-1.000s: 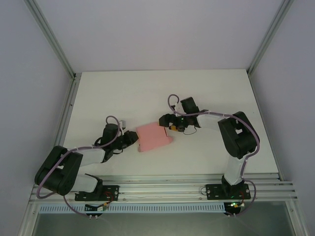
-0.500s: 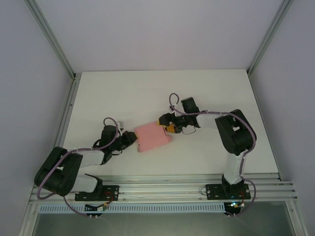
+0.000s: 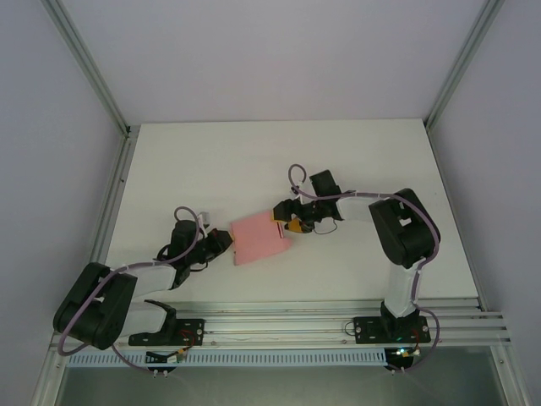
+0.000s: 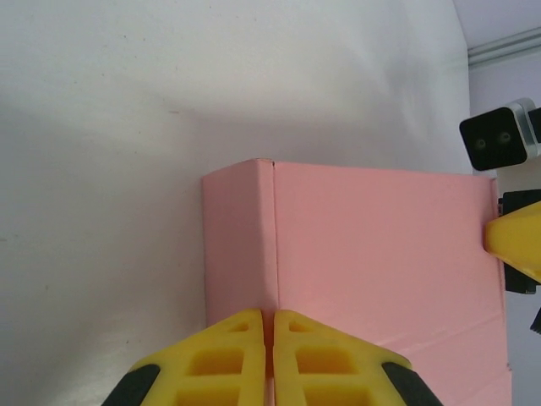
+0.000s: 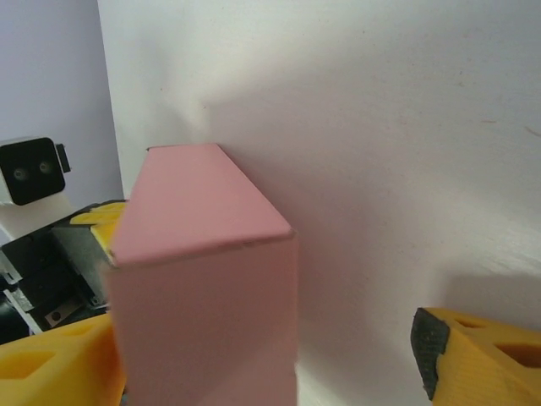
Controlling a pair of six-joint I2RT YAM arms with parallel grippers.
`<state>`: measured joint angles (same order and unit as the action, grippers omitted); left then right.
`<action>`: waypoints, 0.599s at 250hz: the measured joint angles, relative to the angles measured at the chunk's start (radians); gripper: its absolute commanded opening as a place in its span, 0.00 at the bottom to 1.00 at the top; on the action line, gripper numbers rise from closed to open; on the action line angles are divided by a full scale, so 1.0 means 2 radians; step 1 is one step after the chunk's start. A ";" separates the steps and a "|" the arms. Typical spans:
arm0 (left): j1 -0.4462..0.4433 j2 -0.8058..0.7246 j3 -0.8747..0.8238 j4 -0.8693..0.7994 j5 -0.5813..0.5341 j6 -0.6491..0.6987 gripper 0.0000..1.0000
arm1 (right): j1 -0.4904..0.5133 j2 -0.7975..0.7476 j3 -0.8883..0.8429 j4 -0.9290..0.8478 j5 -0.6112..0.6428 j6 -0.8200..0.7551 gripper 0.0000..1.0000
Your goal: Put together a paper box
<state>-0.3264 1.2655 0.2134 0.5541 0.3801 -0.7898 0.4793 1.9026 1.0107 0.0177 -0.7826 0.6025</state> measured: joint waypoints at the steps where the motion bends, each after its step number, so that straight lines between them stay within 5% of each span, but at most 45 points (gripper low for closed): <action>1: 0.000 -0.001 0.000 -0.001 0.000 0.000 0.10 | 0.000 0.000 0.000 0.001 -0.001 0.001 0.81; 92: 0.000 -0.014 0.000 -0.026 -0.013 0.000 0.10 | 0.030 0.000 -0.033 0.195 -0.093 0.139 0.66; 150: 0.000 -0.019 0.000 -0.028 -0.013 0.002 0.21 | 0.030 0.000 -0.020 0.131 -0.074 0.111 0.46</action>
<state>-0.3264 1.2278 0.2134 0.4973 0.3538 -0.7856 0.5385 1.9030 0.9707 0.2798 -0.9298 0.8249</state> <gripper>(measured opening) 0.161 0.476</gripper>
